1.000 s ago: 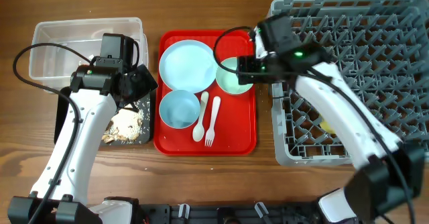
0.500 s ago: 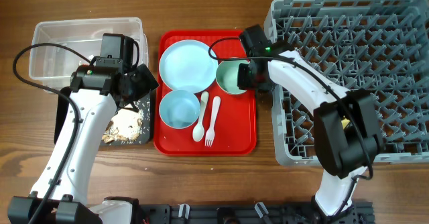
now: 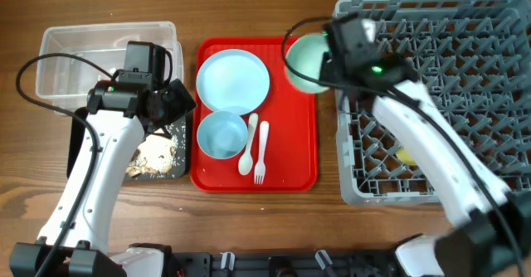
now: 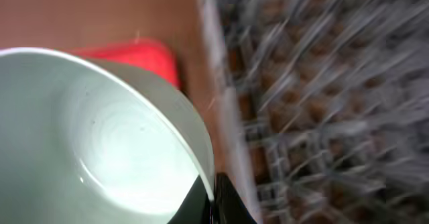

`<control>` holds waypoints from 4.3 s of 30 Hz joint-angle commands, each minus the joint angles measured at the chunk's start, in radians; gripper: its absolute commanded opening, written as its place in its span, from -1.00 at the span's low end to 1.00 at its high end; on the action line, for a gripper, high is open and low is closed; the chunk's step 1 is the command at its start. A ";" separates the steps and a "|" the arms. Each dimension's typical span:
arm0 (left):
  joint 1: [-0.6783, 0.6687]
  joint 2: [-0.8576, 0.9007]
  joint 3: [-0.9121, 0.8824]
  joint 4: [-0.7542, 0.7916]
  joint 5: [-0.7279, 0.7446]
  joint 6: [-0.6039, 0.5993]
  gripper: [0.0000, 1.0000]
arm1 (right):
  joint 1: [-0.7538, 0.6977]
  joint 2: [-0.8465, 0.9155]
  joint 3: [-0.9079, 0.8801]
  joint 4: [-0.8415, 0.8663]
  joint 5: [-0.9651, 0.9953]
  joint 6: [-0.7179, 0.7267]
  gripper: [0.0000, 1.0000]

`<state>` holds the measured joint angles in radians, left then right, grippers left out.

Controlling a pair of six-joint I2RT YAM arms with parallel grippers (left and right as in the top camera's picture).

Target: Sort waste into correct bins and load items into the dishwasher rack

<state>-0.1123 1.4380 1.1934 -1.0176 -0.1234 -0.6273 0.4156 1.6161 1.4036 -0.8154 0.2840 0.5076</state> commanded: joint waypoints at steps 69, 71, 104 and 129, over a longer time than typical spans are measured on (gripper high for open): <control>0.328 -0.027 0.005 -0.109 0.052 -0.010 1.00 | 0.346 0.388 -0.005 0.127 -0.461 0.020 -0.28; 0.328 -0.027 0.005 -0.109 0.052 -0.010 1.00 | 0.346 0.389 -0.005 0.129 -0.460 0.022 -0.63; 0.328 -0.027 0.005 -0.070 0.051 -0.010 0.99 | -0.375 0.267 0.008 0.626 0.637 -1.053 -0.92; 0.328 -0.027 0.005 -0.063 0.051 -0.009 1.00 | -0.338 0.341 -0.002 0.639 0.669 -1.053 -0.91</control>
<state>0.2123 1.4292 1.1934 -1.0828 -0.0769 -0.6273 0.0479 1.9064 1.4086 -0.1696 0.9268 -0.5251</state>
